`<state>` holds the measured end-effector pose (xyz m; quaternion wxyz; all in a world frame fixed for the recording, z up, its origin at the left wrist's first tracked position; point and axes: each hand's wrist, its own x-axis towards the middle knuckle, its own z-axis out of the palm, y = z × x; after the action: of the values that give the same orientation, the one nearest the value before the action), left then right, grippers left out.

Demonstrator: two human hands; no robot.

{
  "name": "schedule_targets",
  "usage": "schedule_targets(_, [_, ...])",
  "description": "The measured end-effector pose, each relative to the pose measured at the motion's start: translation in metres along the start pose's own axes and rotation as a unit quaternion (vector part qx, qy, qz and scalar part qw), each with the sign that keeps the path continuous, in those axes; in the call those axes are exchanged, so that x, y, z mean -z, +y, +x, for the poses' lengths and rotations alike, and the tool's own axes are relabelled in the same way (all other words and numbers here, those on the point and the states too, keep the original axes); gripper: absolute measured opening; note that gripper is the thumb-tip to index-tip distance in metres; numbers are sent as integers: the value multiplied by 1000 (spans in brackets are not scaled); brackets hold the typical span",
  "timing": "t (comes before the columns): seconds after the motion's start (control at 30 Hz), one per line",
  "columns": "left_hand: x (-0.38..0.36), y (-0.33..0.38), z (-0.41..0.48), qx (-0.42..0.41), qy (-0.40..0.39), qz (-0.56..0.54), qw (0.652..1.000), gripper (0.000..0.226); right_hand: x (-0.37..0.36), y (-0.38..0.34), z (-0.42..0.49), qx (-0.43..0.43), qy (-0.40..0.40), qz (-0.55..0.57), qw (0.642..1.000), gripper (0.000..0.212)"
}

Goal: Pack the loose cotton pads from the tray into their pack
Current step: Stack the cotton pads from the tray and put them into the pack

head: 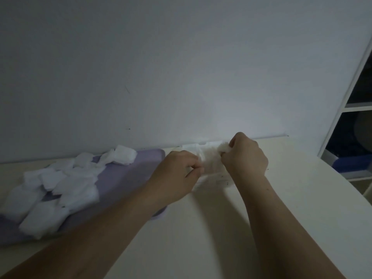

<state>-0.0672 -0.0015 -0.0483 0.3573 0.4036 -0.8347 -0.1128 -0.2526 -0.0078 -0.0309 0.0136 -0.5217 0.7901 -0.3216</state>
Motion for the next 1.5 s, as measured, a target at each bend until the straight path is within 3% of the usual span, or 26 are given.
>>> schedule_targets(0.13, [-1, -2, 0, -12, 0, -3, 1000, 14, 11, -4, -4, 7, -55, -19, 998, 5])
schedule_targets(0.2, [-2, -3, 2, -12, -6, -4, 1000, 15, 17, -3, -5, 19, -74, -8, 997, 16])
schedule_targets(0.4, [-3, -2, -1, 12, 1, -20, 1000, 14, 6, -2, -6, 19, -41, 34, 998, 6])
schedule_targets(0.57, [-2, 0, -3, 18, -1, -18, 1000, 13, 5, -2, -6, 31, -29, 31, 999, 28])
schedule_targets(0.63, [1, 4, -7, 7, -10, -11, 1000, 13, 8, -4, -7, 45, -7, 26, 999, 25])
schedule_targets(0.77, [22, 3, -23, 30, -9, -17, 999, 23, 3, -18, -20, 123, 55, 15, 991, 24])
schedule_targets(0.9, [51, -17, -46, 54, -24, 71, 996, 32, -9, -48, -54, 288, 125, 90, 945, 17])
schedule_targets(0.97, [70, -29, -62, 94, -39, 123, 987, 39, -22, -62, -76, 350, 87, 129, 924, 19])
schedule_targets(1.03, [92, -42, -82, 155, -47, 180, 970, 50, -38, -73, -101, 381, -4, 178, 907, 27])
schedule_targets(1.13, [124, -66, -115, 282, -85, 269, 917, 66, -55, -82, -127, 408, -133, 177, 886, 39])
schedule_targets(1.3, [157, -98, -151, 421, -127, 279, 854, 97, -65, -78, -129, 404, -151, 157, 888, 40])
schedule_targets(1.37, [157, -108, -157, 438, -129, 259, 851, 101, -68, -77, -127, 402, -151, 160, 889, 36])
schedule_targets(1.5, [144, -114, -146, 389, -108, 240, 883, 98, -72, -75, -124, 392, -154, 168, 892, 34])
